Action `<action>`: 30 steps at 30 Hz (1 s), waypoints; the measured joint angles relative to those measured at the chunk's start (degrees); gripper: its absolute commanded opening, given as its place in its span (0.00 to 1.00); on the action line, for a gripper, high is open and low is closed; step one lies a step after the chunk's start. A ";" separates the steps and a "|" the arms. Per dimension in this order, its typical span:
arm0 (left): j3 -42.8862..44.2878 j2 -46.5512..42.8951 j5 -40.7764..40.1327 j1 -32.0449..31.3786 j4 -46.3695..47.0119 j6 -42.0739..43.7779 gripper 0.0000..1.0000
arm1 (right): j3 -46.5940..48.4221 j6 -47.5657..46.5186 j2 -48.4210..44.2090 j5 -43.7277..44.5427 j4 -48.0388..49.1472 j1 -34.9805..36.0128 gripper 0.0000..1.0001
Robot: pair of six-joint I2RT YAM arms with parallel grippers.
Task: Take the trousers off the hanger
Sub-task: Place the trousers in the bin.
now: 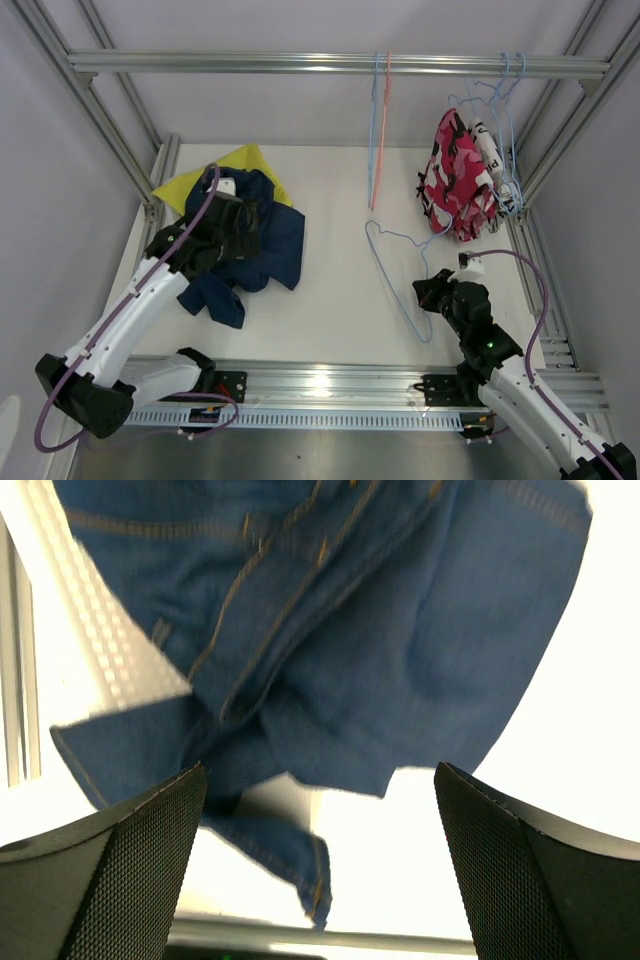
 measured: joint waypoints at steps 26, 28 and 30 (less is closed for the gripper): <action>-16.11 -7.50 6.32 -1.33 -4.09 -7.89 0.86 | -1.22 0.98 0.00 -1.55 0.87 -0.72 0.00; -15.78 -8.90 5.18 -2.16 -5.29 -8.15 0.86 | -1.25 1.07 0.02 -1.75 1.05 -0.74 0.00; -14.75 -9.73 4.52 -2.64 -6.40 -8.11 0.86 | -1.25 1.09 0.07 -1.92 1.20 -0.74 0.00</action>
